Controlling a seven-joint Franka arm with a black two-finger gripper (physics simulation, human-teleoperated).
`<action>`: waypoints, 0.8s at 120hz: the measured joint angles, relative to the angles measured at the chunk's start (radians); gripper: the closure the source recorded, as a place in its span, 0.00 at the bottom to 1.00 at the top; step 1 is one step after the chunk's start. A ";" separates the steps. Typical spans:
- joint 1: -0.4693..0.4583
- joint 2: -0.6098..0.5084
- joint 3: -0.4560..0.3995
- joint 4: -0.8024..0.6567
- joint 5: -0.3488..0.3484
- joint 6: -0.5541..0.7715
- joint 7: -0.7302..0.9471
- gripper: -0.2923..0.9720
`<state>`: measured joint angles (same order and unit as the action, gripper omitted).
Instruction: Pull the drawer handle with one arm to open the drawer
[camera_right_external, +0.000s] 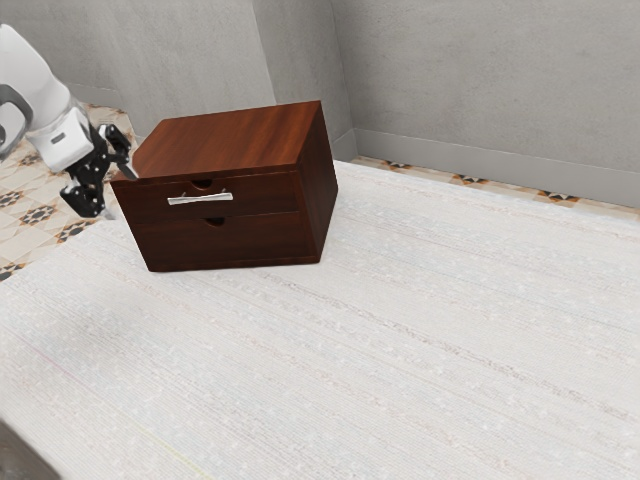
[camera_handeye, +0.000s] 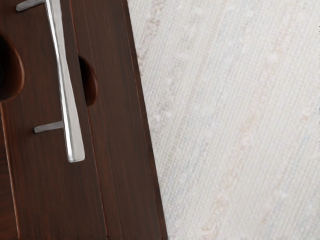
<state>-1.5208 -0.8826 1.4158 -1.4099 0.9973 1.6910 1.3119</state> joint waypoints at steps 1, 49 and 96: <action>0.000 0.000 0.003 0.000 0.000 0.000 0.001 0.30; -0.090 0.005 0.044 0.008 0.003 0.036 0.036 0.33; -0.156 -0.002 0.125 0.005 -0.001 0.123 0.052 0.39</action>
<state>-1.6765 -0.8850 1.5410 -1.4053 0.9966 1.8141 1.3638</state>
